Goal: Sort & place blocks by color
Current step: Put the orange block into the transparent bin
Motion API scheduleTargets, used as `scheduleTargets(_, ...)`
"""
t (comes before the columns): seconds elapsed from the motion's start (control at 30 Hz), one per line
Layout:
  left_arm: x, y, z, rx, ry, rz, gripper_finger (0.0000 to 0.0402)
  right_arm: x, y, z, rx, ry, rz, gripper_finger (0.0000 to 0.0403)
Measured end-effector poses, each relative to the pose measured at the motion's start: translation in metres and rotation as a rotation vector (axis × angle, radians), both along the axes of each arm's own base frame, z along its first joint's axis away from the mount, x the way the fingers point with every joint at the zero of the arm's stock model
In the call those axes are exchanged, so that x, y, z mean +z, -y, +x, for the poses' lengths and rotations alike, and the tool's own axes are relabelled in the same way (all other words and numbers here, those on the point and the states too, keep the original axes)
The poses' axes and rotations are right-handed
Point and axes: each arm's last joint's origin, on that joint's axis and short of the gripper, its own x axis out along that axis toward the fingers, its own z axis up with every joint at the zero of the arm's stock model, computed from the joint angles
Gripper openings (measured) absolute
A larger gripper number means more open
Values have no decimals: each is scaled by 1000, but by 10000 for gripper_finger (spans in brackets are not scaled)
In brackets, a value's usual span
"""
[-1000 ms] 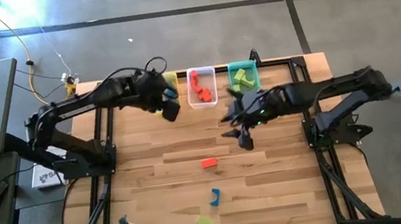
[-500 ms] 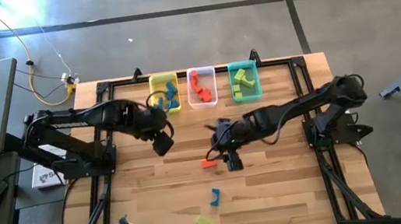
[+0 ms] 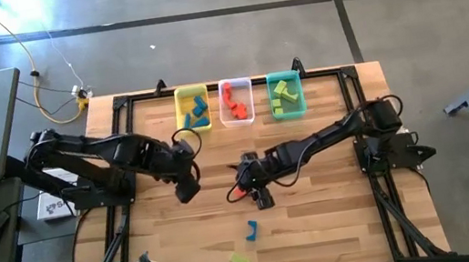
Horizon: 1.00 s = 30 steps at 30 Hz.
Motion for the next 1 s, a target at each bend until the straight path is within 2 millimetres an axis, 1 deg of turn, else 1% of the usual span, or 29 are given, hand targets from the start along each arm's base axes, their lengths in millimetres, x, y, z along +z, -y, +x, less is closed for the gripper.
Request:
scheduleTargets(0.13,0,8,0,-27,7,-3,213,-15,-1,7,10,-7,-7,225)
scheduleTargets(0.33,1,14,0,-44,23,10,213,-31,-2,11,14,-31,-2,225)
scheduleTargets(0.67,1,15,0,-47,25,13,213,-59,-2,14,-19,-104,7,225)
scheduleTargets(0.73,1,15,0,-47,26,13,213,-61,-3,15,-32,-109,20,222)
scheduleTargets(0.8,1,15,0,-46,28,14,213,-62,-3,15,-45,-115,40,209)
scheduleTargets(0.87,1,15,0,-42,30,25,213,-62,-3,15,-62,-115,50,186)
scheduleTargets(1.0,1,15,1,-38,42,33,213,-62,-2,16,-93,-117,70,113)
